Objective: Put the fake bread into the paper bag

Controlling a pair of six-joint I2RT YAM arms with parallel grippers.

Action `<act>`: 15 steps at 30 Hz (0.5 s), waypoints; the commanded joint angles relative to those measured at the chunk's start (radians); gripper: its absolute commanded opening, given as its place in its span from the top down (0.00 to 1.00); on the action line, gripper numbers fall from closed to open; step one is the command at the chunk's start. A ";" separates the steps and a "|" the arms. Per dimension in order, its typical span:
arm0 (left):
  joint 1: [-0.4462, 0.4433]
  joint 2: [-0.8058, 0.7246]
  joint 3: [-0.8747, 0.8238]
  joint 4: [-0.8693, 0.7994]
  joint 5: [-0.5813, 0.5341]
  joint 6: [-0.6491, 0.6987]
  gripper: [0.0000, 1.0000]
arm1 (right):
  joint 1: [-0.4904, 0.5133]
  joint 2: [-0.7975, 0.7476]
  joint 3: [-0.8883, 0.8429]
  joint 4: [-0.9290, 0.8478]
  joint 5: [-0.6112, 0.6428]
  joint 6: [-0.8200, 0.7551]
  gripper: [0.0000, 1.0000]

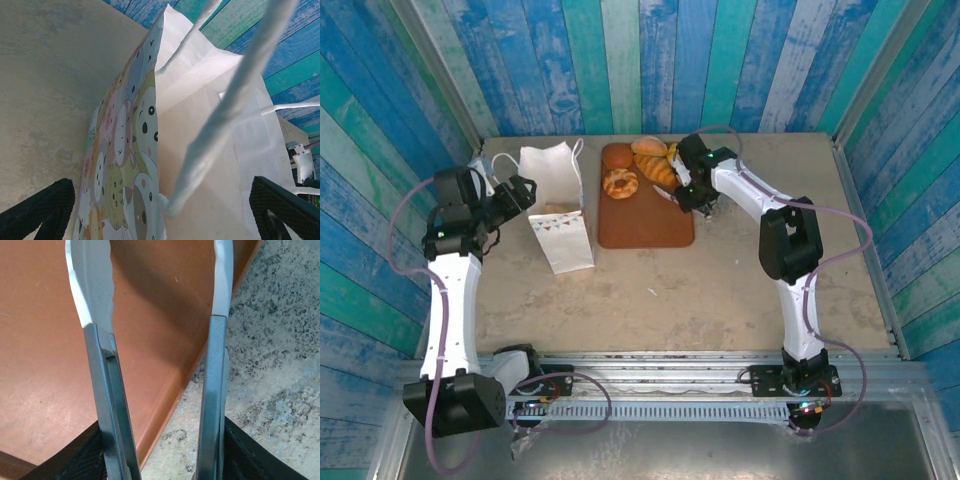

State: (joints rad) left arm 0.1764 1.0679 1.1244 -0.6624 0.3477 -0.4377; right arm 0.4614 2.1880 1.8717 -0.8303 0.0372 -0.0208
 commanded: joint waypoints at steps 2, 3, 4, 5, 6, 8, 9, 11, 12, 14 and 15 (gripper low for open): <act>-0.002 0.013 0.017 0.004 -0.016 0.024 0.06 | -0.003 0.013 0.030 0.035 -0.028 -0.015 0.47; -0.002 0.014 0.015 0.006 -0.015 0.024 0.06 | -0.003 0.017 0.034 0.036 -0.028 -0.015 0.47; -0.002 0.015 0.015 0.005 -0.015 0.025 0.06 | -0.003 0.023 0.038 0.036 -0.025 -0.015 0.47; -0.002 0.015 0.016 0.005 -0.015 0.025 0.06 | -0.003 0.028 0.044 0.035 -0.021 -0.015 0.47; -0.002 0.015 0.017 0.004 -0.015 0.025 0.06 | -0.003 0.034 0.050 0.035 -0.013 -0.015 0.47; -0.002 0.014 0.018 0.002 -0.016 0.026 0.06 | -0.003 0.041 0.060 0.032 0.014 -0.009 0.46; -0.002 0.014 0.020 0.000 -0.017 0.028 0.06 | -0.003 0.041 0.065 0.031 0.026 -0.006 0.47; -0.002 0.014 0.022 -0.003 -0.020 0.031 0.06 | -0.003 0.039 0.069 0.031 0.034 -0.003 0.46; -0.002 0.012 0.023 -0.003 -0.021 0.031 0.06 | -0.003 0.039 0.071 0.031 0.026 -0.003 0.47; -0.002 0.014 0.026 -0.006 -0.022 0.031 0.06 | -0.003 0.041 0.074 0.030 0.008 -0.005 0.48; -0.002 0.014 0.027 -0.008 -0.022 0.031 0.06 | -0.003 0.039 0.074 0.031 0.002 -0.006 0.51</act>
State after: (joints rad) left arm 0.1764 1.0706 1.1252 -0.6651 0.3340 -0.4206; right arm 0.4614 2.2097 1.9152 -0.8169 0.0429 -0.0238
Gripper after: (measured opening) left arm 0.940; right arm 0.501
